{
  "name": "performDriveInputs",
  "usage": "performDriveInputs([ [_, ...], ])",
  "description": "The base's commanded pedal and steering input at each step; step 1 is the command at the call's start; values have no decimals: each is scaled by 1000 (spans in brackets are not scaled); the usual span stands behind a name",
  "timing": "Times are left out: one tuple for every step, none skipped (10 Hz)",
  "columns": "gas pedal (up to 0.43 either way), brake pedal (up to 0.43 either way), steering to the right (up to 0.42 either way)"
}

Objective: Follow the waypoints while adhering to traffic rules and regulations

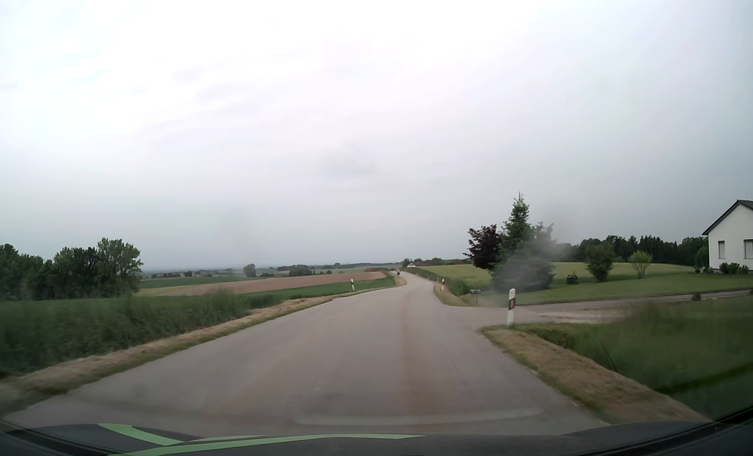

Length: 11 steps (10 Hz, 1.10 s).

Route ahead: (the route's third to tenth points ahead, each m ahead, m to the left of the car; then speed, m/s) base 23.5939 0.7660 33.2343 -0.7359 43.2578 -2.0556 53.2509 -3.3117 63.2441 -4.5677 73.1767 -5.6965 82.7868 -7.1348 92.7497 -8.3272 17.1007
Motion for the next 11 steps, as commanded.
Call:
performDriveInputs([
  [79, 0, 22],
  [79, 0, 24],
  [79, 0, 24],
  [79, 0, 23],
  [79, 0, 23],
  [79, 0, 21],
  [79, 0, 20],
  [79, 0, 18],
  [79, 0, 16],
  [79, 0, 16],
  [79, 0, 16],
])
